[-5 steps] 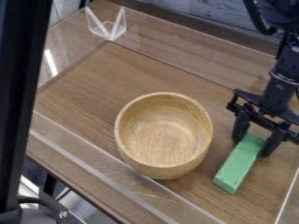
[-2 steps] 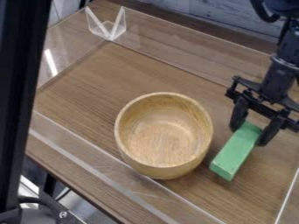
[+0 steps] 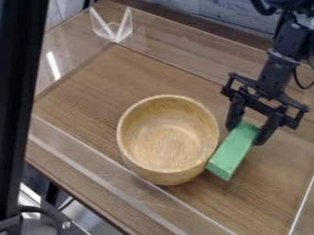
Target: Put the green block in the brown bowl
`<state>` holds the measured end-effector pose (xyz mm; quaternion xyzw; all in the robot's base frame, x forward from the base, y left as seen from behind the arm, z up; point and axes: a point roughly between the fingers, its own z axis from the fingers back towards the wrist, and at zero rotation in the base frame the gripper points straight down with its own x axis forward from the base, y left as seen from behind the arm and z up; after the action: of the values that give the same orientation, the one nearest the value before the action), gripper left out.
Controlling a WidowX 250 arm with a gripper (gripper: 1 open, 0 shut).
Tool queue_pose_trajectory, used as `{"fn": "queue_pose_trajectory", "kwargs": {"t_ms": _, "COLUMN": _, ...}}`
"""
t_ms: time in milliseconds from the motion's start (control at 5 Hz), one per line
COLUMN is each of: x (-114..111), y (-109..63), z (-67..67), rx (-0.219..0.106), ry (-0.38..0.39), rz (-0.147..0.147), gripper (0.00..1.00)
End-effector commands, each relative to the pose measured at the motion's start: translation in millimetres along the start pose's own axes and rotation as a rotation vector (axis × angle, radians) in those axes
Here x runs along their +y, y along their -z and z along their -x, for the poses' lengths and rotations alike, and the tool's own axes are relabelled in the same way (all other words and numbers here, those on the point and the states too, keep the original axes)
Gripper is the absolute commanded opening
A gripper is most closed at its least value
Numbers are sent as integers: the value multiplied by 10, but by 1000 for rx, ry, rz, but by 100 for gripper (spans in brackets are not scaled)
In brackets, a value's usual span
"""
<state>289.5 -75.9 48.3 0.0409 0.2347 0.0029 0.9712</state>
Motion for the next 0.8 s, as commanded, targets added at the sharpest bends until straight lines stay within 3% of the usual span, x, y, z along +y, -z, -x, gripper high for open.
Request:
{"fn": "queue_pose_trajectory", "kwargs": {"t_ms": 0, "x": 101, "y": -312, "z": -7, "rx": -109, "ry": -28, "rz": 49, "gripper": 0}}
{"fn": "queue_pose_trajectory", "kwargs": {"t_ms": 400, "x": 370, "y": -487, "z": 6, "rx": -195, "ry": -98, "rz": 123, "gripper": 0}}
{"fn": "queue_pose_trajectory", "kwargs": {"t_ms": 600, "x": 740, "y": -587, "z": -33, "rx": -193, "ry": -84, "rz": 136, "gripper": 0}}
